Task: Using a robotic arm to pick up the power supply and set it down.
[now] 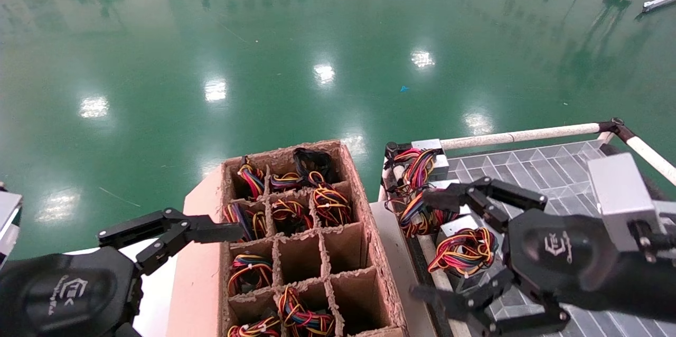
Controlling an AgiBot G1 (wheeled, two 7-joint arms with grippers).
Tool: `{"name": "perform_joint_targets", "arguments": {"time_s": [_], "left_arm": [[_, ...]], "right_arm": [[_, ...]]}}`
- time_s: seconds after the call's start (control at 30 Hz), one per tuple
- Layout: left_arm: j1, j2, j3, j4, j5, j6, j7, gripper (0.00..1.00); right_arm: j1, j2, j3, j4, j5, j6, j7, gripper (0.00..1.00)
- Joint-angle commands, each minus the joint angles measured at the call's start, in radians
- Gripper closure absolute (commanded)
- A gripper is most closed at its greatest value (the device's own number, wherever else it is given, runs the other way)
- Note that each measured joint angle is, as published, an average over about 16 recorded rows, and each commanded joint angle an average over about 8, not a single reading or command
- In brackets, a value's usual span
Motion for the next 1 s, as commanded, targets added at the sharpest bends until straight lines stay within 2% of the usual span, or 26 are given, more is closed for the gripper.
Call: {"name": "perform_joint_targets", "arguments": {"time_s": [0.03,0.5,1.0], "left_arm": [[0.0,0.0,0.0,0.0,0.0,0.0,0.0,0.0],[0.0,0.0,0.0,0.0,0.0,0.0,0.0,0.0],[0.0,0.0,0.0,0.0,-0.001,-0.001,0.0,0.0]], "right_arm": [[-0.018,0.001,0.006,0.025,0.017,0.003,0.011,0.0],[-0.129,0.009,0.042,0.18,0.12,0.02,0.073,0.0],[-0.128,0.009,0.043,0.177,0.12,0.021,0.071,0.0]]}}
